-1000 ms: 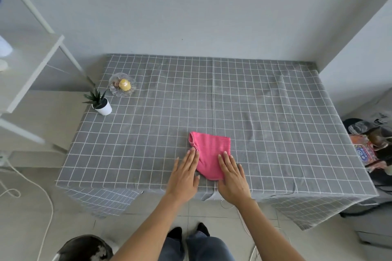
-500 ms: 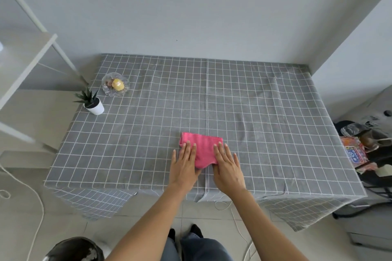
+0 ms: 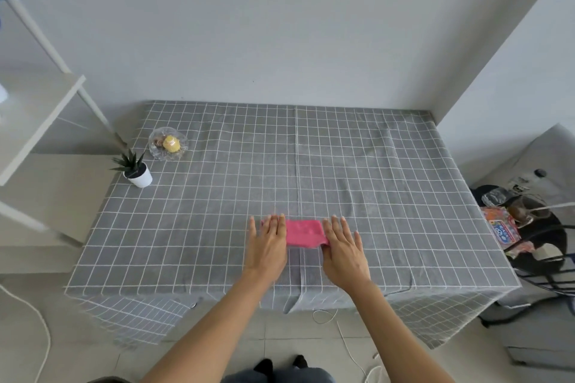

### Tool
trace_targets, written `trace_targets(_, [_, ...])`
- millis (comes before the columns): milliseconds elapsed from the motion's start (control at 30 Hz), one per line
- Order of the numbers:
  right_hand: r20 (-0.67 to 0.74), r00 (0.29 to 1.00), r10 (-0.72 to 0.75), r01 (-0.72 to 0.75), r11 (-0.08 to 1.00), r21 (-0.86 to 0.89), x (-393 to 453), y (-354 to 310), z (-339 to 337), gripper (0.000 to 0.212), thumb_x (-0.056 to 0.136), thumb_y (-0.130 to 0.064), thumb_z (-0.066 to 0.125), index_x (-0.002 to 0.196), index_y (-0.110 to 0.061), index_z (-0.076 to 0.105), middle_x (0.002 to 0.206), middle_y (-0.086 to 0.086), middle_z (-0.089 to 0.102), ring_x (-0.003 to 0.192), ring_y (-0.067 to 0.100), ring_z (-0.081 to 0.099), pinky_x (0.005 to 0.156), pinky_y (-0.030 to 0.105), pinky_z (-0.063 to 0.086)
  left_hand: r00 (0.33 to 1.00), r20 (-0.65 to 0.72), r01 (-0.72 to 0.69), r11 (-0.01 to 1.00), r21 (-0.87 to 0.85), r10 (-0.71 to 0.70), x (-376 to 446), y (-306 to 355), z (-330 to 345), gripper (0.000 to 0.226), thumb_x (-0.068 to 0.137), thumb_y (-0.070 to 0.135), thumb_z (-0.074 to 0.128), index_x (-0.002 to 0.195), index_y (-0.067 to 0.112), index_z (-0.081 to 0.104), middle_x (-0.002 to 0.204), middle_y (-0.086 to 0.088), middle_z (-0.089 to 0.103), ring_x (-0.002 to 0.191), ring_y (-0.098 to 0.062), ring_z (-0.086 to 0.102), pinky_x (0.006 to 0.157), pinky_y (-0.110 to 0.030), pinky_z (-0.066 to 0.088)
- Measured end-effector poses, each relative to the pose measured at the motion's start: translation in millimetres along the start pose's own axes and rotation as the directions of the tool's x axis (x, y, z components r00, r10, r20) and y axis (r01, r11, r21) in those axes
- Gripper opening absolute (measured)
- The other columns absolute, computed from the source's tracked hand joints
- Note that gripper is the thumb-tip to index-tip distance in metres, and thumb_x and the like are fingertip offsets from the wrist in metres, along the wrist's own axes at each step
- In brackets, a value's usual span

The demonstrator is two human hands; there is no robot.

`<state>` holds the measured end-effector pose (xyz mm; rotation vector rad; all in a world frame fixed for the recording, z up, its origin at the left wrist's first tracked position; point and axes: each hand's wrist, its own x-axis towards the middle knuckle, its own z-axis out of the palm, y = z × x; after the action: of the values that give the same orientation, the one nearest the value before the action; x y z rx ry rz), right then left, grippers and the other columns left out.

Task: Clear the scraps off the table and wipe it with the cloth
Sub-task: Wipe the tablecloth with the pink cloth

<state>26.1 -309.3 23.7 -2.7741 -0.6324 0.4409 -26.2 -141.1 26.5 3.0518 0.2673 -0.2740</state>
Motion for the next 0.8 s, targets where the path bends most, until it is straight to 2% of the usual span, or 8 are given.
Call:
trace_targets(267, [-0.149,0.987,0.056,-0.053,0.998,0.028,8.2,43.6,-63.6,0.057,0.102,-0.022,0.025,0.154,-0.017,0.003,0.162,0.003,-0.001,0.148,0.02,-0.01,0.119,0.042,-0.005,0.99,-0.097,-0.102,0.995,0.024,0.104,40.0,54.0,-58.2,0.063,0.099,0.023,0.04,0.152,0.006,0.009,0.159,-0.011,0.018,0.148,-0.022,0.011,0.113,-0.056,-0.01])
trace_targets(533, [-0.116,0.991,0.069,-0.069,0.998,0.004,13.6,140.2,-99.0,0.056,0.102,-0.022,0.027,0.154,-0.017,0.007,0.162,0.005,0.002,0.148,0.022,-0.006,0.119,0.045,-0.001,0.99,-0.053,-0.129,0.991,-0.02,0.128,78.6,149.6,-58.2,0.059,0.099,0.017,0.04,0.151,0.007,0.015,0.157,-0.007,0.025,0.146,-0.019,0.018,0.114,-0.06,-0.007])
trace_targets(667, [-0.103,0.992,0.07,-0.069,0.998,0.013,27.3,198.8,-125.6,0.057,0.101,-0.021,0.028,0.154,-0.016,0.008,0.162,0.007,0.002,0.148,0.024,-0.007,0.119,0.046,-0.001,0.984,-0.094,-0.154,0.986,-0.056,0.148,107.3,202.3,-56.4,0.051,0.099,0.018,0.042,0.147,0.007,0.029,0.148,-0.005,0.043,0.142,-0.019,0.031,0.113,-0.06,-0.008])
trace_targets(800, [-0.127,0.99,0.064,-0.065,0.998,0.002,33.7,249.2,-142.1,0.057,0.1,-0.019,0.031,0.154,-0.019,0.011,0.162,0.005,0.002,0.148,0.022,-0.006,0.119,0.045,0.0,0.979,-0.158,-0.143,0.986,-0.085,0.128,129.0,247.5,-54.6,0.052,0.097,0.02,0.047,0.146,0.01,0.033,0.147,-0.002,0.044,0.141,-0.018,0.033,0.113,-0.058,-0.008])
